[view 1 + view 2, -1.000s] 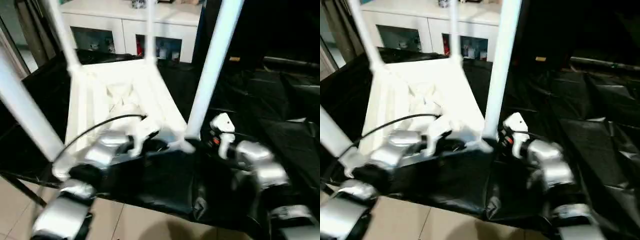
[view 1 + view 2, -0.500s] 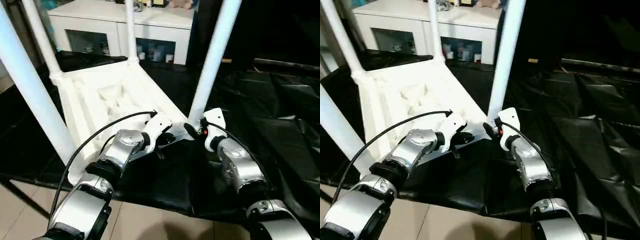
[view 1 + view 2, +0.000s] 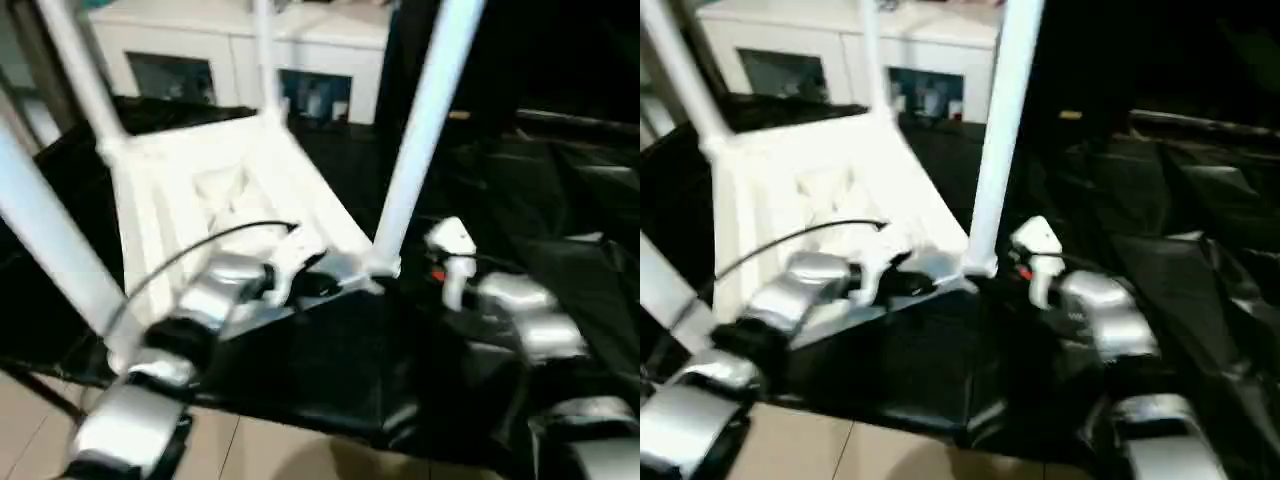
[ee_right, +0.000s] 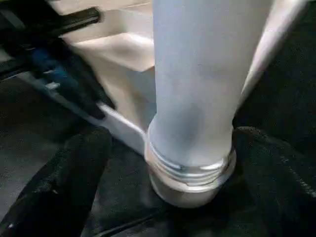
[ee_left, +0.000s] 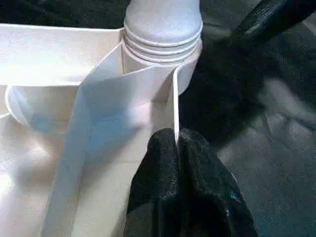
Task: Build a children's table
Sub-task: Rotate leg to tighten
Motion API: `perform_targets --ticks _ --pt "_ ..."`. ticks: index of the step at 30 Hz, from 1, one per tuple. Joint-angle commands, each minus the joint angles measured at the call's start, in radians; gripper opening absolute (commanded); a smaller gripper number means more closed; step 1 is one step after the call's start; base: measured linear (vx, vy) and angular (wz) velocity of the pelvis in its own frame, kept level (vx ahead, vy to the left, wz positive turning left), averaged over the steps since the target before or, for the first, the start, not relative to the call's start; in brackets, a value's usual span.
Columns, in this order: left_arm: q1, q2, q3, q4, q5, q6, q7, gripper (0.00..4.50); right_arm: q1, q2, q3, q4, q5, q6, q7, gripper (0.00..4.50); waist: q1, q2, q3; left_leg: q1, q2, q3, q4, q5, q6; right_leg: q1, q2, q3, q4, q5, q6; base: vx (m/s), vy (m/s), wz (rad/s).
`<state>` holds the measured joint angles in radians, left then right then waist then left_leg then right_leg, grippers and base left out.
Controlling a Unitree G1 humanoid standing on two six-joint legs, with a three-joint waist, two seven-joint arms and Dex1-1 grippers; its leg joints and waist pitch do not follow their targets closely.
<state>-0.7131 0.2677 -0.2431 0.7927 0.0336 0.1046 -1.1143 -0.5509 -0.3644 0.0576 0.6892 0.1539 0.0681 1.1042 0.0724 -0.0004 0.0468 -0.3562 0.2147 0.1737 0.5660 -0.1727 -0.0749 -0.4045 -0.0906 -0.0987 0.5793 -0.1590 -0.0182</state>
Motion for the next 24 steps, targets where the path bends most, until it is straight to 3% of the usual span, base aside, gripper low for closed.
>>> perform_targets --ticks 1,7,14,24 --pt "0.03 0.013 -0.039 -0.032 0.009 0.024 -0.061 0.0 -0.002 -0.01 0.022 0.001 0.001 -0.002 0.052 4.43 0.011 -0.003 -0.066 0.001 0.02 0.008 -0.051 -0.184 0.091 0.061 -0.054 0.043 -0.052 -0.174 -0.26 0.0 0.0 0.0" --pt "0.044 0.023 -0.037 -0.07 0.0 0.043 -0.069 0.0 0.003 -0.002 0.057 0.001 -0.034 -0.056 0.04 4.43 0.017 -0.004 -0.065 0.011 0.021 0.01 -0.055 -0.219 0.053 0.055 -0.051 0.047 -0.053 -0.206 -0.248 0.0 0.0 0.0" --pt "0.053 0.026 -0.037 -0.088 -0.002 0.054 -0.07 0.0 -0.002 0.005 0.052 0.009 -0.029 -0.051 0.051 4.43 0.017 -0.005 -0.066 0.006 0.017 0.01 -0.053 -0.196 0.061 0.059 -0.051 0.048 -0.051 -0.189 -0.239 0.0 0.0 0.0" --pt "0.062 0.026 -0.04 -0.104 -0.006 0.068 -0.07 0.0 -0.01 0.01 0.047 0.032 -0.027 -0.072 0.039 3.58 0.017 -0.008 -0.067 0.005 0.016 0.011 -0.052 -0.19 0.064 0.059 -0.051 0.048 -0.052 -0.2 -0.235 0.0 0.0 0.0"
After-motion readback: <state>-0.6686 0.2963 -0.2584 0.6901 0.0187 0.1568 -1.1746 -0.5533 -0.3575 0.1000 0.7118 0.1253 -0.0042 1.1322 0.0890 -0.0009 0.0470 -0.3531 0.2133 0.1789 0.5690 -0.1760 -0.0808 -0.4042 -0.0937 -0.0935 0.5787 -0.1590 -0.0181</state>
